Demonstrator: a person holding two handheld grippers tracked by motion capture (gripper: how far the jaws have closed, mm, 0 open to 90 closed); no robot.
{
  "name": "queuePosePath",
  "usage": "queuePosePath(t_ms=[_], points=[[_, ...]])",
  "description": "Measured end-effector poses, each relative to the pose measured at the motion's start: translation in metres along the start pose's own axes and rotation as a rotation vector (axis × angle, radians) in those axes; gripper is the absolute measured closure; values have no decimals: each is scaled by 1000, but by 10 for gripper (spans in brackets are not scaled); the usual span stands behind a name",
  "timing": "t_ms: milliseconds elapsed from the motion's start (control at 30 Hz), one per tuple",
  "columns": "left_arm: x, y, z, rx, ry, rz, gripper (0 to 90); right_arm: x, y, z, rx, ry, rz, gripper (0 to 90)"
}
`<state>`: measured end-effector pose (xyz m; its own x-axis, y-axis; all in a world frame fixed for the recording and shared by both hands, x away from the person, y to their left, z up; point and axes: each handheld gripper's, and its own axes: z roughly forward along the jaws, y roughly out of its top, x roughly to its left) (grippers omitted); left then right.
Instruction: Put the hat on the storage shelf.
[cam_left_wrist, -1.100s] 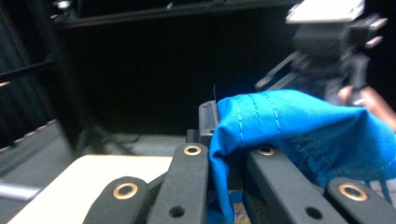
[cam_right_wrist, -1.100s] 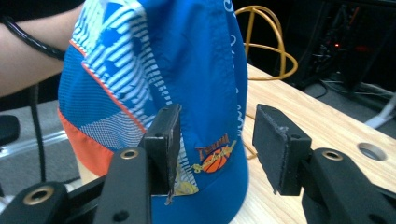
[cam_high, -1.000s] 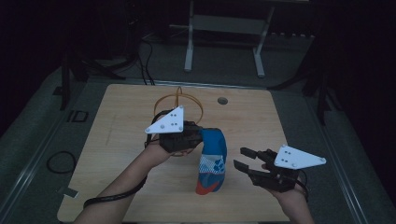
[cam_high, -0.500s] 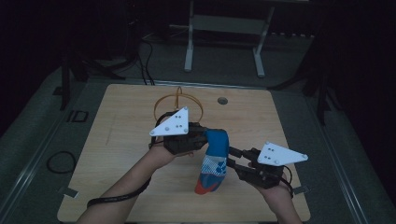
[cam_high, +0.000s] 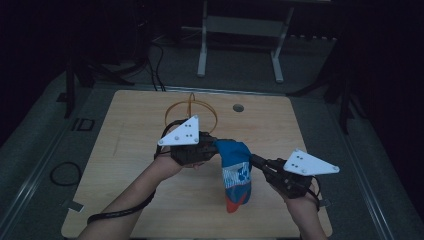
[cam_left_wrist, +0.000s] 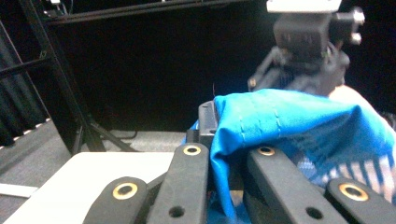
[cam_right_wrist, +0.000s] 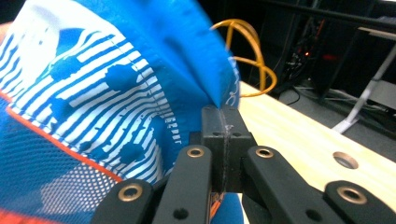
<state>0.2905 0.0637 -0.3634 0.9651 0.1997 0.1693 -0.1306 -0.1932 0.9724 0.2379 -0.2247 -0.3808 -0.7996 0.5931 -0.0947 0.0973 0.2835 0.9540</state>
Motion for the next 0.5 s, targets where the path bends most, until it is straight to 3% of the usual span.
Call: queuePosePath(t_ms=[167, 333, 500], points=[[-4, -3, 3, 76, 12, 39, 893, -10, 7, -16, -44, -35, 3, 900], [-6, -5, 6, 93, 12, 51, 884, -10, 14, -19, -41, -46, -17, 900], [-7, -4, 2, 94, 2, 38, 723, -11, 21, -15, -24, -36, -31, 900]])
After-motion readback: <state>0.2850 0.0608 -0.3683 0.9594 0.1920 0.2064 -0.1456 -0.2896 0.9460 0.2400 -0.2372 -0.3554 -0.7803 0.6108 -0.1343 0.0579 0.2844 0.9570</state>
